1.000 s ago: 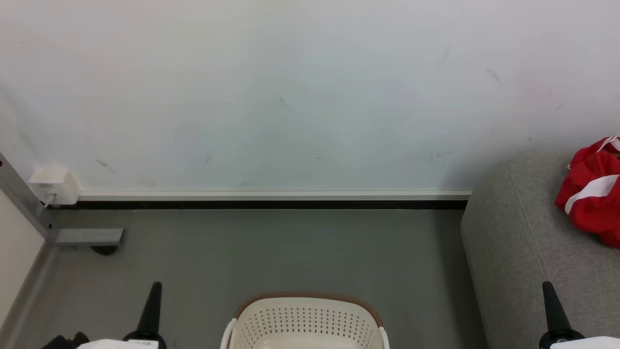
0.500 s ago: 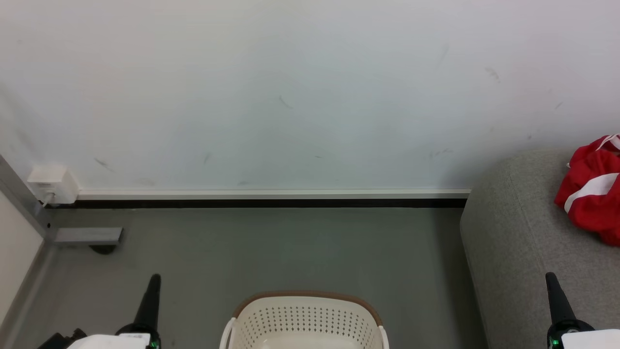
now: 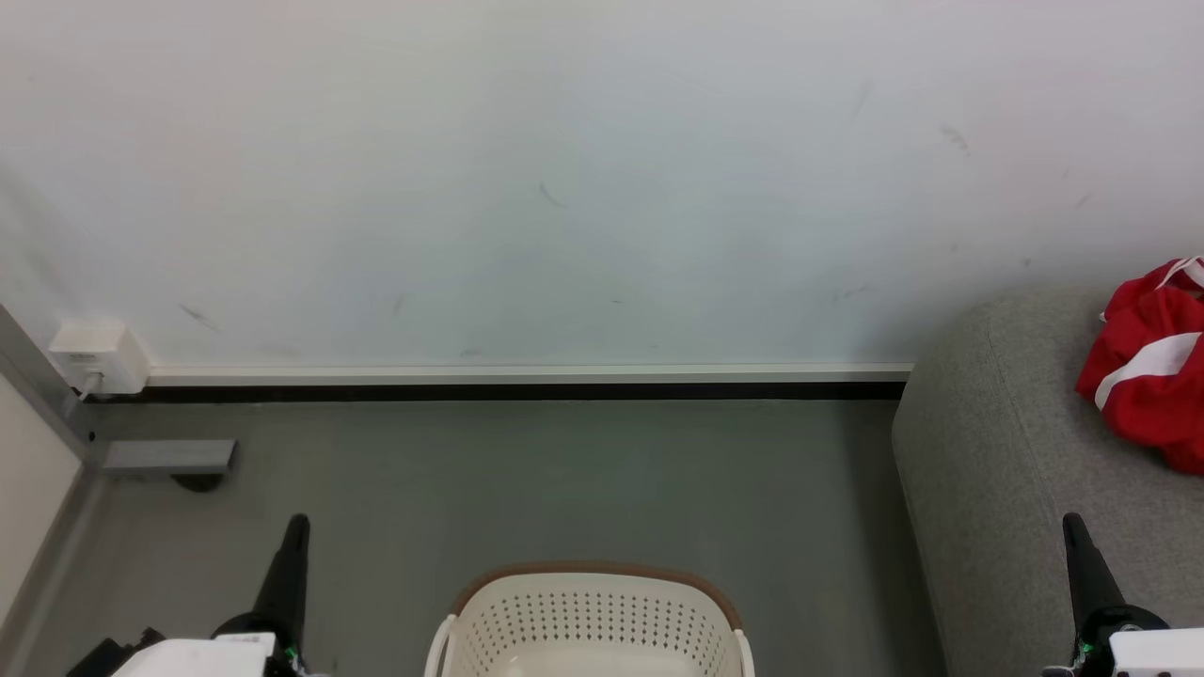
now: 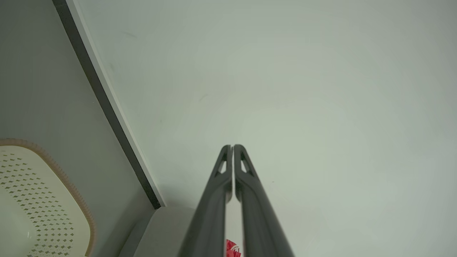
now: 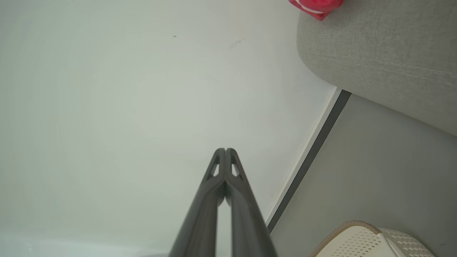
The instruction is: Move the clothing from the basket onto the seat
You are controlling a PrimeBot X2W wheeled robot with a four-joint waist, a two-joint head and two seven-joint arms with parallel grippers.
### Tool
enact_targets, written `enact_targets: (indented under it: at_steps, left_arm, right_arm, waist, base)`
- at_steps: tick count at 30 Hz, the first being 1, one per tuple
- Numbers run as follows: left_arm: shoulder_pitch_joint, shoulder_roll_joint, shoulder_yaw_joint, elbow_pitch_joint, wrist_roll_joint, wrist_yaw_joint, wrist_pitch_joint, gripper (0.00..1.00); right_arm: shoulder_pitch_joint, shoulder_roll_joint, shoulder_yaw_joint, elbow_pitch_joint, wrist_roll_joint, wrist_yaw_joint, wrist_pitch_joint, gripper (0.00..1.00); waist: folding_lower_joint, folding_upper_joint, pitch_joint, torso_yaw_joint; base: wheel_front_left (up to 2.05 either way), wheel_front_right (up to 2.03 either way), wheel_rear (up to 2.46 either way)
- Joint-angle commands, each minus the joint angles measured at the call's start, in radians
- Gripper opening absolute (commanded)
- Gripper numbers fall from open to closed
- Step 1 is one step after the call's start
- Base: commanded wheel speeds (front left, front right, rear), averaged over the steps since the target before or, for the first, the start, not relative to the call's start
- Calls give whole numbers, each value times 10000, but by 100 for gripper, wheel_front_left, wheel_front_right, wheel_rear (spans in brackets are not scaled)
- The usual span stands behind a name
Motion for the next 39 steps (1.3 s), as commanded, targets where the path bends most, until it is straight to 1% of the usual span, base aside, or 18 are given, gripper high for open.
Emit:
enact_targets:
  at_steps: [1,19,39]
  left_arm:
    - [-115,34,70,-68,-243,-48,73,0]
    - [-253,11,164,-170,-1437,-97,394,0]
    - [-251,11,163,-170,-1449,-93,410,0]
  right_arm:
    - [-141,-99,-43,-57,227,-17,61,0]
    - [-317,-102,-157,-146,1505,-21,387,0]
    - [-305,-100,-155,-145,1501,-21,398,0]
  waist:
    - [0,0,3,-2]
    - [-1,0,62,-36]
    - [-1,0,64,-38]
  base:
    - [0,0,0]
    - [0,0,0]
    - [0,0,0]
